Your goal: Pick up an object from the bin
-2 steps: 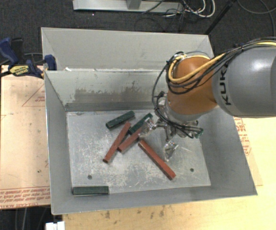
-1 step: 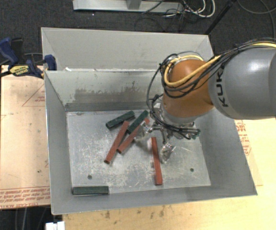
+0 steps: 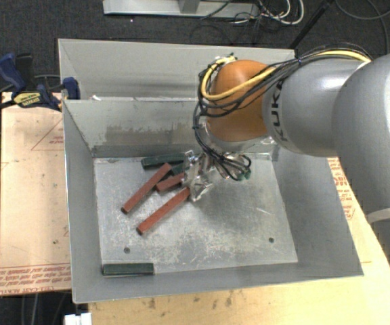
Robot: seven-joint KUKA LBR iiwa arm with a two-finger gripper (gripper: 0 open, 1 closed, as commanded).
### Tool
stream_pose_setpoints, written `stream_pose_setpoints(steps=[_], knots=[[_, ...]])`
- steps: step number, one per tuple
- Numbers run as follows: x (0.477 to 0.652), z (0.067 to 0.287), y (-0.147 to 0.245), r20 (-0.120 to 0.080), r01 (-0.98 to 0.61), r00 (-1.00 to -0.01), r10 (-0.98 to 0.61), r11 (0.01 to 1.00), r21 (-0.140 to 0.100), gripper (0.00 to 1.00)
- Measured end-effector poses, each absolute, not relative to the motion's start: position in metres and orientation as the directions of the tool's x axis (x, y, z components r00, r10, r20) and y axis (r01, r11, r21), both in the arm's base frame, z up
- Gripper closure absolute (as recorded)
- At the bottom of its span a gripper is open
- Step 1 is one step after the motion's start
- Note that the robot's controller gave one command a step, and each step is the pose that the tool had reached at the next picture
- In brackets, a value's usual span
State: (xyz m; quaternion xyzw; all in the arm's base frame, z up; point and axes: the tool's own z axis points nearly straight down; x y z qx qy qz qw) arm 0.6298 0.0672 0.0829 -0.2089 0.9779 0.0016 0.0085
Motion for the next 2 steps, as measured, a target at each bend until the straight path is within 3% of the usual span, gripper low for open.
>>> stream_pose_setpoints(steps=[1, 2], knots=[[0.630, 0.083, 0.067, -0.018, -0.409, -0.912, -0.409, 0.913, -0.001, 1.00], [0.623, 0.209, 0.058, -0.006, -0.344, -0.939, -0.344, 0.939, 0.000, 1.00]])
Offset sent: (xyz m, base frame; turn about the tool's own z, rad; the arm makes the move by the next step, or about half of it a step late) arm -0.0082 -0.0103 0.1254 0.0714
